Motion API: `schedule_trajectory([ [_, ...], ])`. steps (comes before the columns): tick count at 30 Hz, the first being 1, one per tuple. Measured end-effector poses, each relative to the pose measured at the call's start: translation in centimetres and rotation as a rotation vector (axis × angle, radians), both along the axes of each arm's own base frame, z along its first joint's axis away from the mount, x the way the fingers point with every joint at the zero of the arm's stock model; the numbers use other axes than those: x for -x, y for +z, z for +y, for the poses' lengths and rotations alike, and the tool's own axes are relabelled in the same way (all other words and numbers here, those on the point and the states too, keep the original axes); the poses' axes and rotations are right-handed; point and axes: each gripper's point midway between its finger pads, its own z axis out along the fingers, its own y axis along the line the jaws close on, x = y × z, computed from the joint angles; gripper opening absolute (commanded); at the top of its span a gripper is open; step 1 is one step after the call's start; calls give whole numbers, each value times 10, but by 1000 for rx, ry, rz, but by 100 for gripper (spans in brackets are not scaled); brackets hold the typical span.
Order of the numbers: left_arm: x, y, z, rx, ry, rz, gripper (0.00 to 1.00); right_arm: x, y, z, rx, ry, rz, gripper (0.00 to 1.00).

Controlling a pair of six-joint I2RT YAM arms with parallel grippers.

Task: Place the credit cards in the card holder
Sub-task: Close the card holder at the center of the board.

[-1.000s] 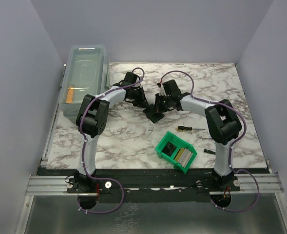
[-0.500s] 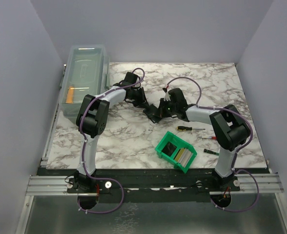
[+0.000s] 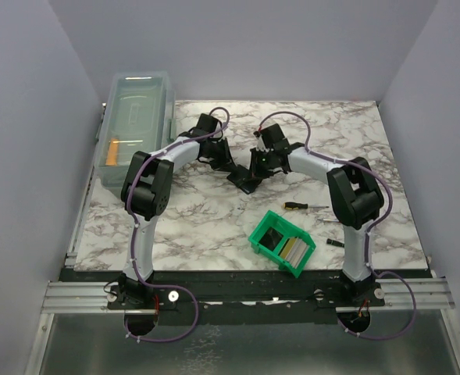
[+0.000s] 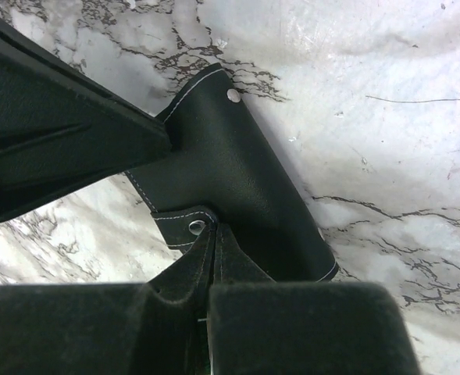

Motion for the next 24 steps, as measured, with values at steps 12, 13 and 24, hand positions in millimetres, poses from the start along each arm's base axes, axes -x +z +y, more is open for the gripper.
schedule_trajectory([
  [12,0,0,0,-4,-7,-4,0,1,-4,4,197,-34,93,0],
  [13,0,0,0,-4,-8,-4,0,0,-4,4,228,-44,103,0],
  [24,2,1,-1,1,-12,3,16,4,-8,3,417,-117,91,0],
])
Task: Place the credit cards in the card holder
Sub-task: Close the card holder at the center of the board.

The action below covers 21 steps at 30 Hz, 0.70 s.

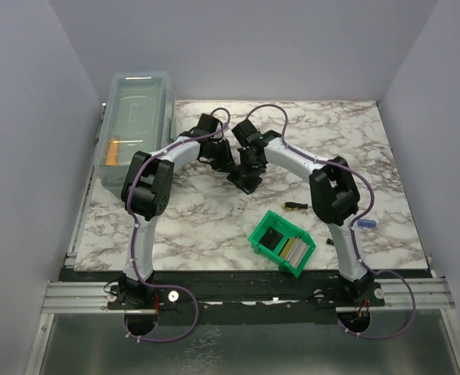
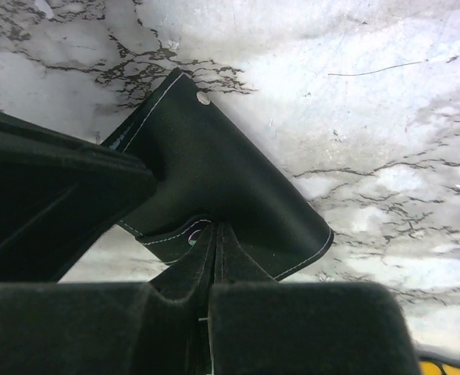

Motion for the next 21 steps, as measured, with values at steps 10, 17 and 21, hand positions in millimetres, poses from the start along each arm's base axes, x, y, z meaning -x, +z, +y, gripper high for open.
schedule_trajectory([
  [10,38,27,0,91,-29,97,0,-2,1,1,-208,-3,47,0],
  [17,50,48,-15,183,-60,105,0,-3,1,3,-243,2,58,0],
  [21,50,48,-24,204,-65,100,0,-3,1,3,-251,4,61,0],
])
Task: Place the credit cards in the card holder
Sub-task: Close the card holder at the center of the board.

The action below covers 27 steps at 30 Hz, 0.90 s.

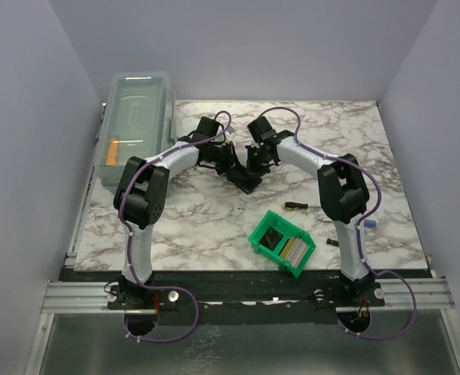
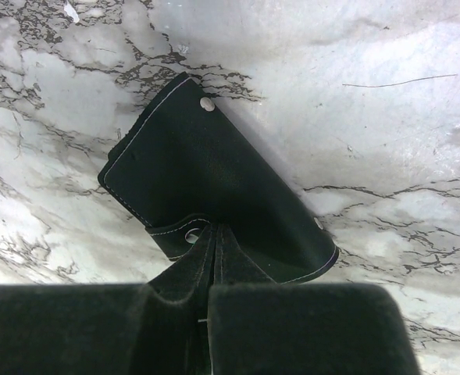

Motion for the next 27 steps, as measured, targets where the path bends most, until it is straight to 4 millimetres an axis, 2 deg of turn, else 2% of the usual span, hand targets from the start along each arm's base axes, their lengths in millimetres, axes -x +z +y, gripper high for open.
schedule_trajectory([
  [15,-12,-43,0,-48,46,47,0,0,0,0,-10,4,-4,0],
  [20,-14,-46,1,-55,59,65,0,0,0,0,-10,4,-5,0],
  [27,-17,-51,5,-69,132,174,0,-1,0,0,-6,19,-13,0],
])
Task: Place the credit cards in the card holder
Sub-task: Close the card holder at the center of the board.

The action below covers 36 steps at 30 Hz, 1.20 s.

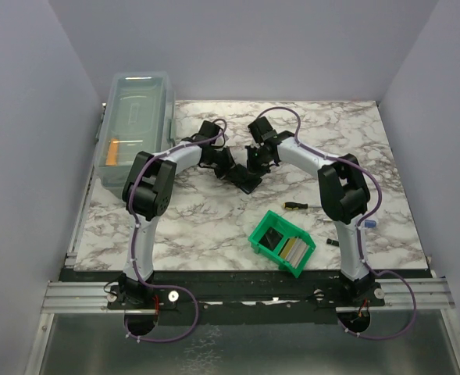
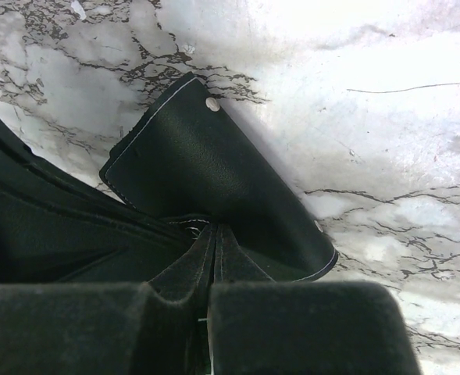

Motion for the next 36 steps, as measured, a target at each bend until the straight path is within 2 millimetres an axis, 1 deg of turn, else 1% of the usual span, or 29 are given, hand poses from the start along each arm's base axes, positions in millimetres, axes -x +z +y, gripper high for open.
schedule_trajectory([
  [10,-2,-6,4,-105,75,103,0,-1,2,2,28,54,-40,0],
  [12,-2,-6,4,-119,79,104,0,-1,3,2,28,61,-44,4],
  [14,-2,-5,4,-139,80,88,0,-1,4,2,21,64,-46,11],
  [16,-2,-2,4,-165,68,51,0,-1,5,1,-4,62,-43,22],
  [17,-3,-1,5,-178,63,34,4,-2,6,0,-24,57,-41,26],
  [18,-4,0,7,-193,59,14,12,-3,8,-2,-44,53,-39,31],
  [20,-10,3,13,-225,55,-35,24,-3,12,-4,-71,52,-41,40],
  [22,-18,9,21,-250,58,-81,36,-4,16,-8,-78,55,-47,52],
  [24,-22,18,27,-252,56,-113,42,-5,23,-12,-80,72,-65,68],
  [25,-24,29,30,-247,53,-140,45,-5,27,-12,-82,89,-79,76],
  [27,-26,53,34,-227,53,-191,51,-4,37,-15,-87,129,-115,90],
  [29,-24,90,33,-188,43,-267,58,0,46,-20,-87,184,-159,99],
  [30,-21,108,32,-164,35,-307,61,2,49,-22,-86,214,-181,99],
  [31,-15,132,31,-133,25,-361,63,5,52,-23,-84,251,-208,100],
  [34,9,191,35,-57,-1,-488,69,5,51,-25,-69,318,-257,99],
  [36,26,215,38,-23,-18,-549,71,2,46,-25,-58,349,-276,100],
])
